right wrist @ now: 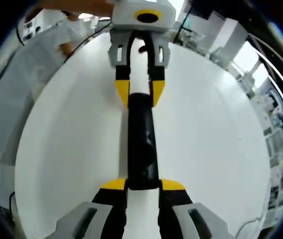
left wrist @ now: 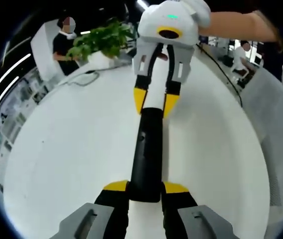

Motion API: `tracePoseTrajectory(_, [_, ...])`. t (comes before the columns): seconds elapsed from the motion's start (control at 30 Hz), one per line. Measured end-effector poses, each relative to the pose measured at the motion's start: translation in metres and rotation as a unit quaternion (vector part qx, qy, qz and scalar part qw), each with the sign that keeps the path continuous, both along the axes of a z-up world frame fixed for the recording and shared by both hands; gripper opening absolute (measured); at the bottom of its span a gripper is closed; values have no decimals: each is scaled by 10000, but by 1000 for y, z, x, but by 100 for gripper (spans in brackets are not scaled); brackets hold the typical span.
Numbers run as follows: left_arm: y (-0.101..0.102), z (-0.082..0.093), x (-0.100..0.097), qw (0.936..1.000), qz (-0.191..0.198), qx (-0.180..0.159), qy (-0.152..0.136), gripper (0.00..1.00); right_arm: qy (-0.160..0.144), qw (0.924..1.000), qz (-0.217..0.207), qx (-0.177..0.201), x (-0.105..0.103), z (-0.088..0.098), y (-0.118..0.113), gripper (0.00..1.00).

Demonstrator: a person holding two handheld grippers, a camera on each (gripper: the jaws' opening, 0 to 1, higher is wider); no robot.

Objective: Press the specified remote control buttons in sequence, fully releasing each button before pressing the next.

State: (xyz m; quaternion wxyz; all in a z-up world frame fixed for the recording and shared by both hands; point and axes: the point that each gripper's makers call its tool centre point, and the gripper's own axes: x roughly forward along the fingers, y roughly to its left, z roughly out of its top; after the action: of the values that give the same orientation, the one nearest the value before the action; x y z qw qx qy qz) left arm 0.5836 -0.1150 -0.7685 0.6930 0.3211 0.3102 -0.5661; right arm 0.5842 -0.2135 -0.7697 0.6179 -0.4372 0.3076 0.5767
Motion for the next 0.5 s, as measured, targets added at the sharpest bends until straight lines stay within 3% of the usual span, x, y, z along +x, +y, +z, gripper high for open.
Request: tracePoseTrajectory(0.5, [-1,-11,8,9998,-8,196,-3,23,-101,9999,21,-53,11,-12,0,20])
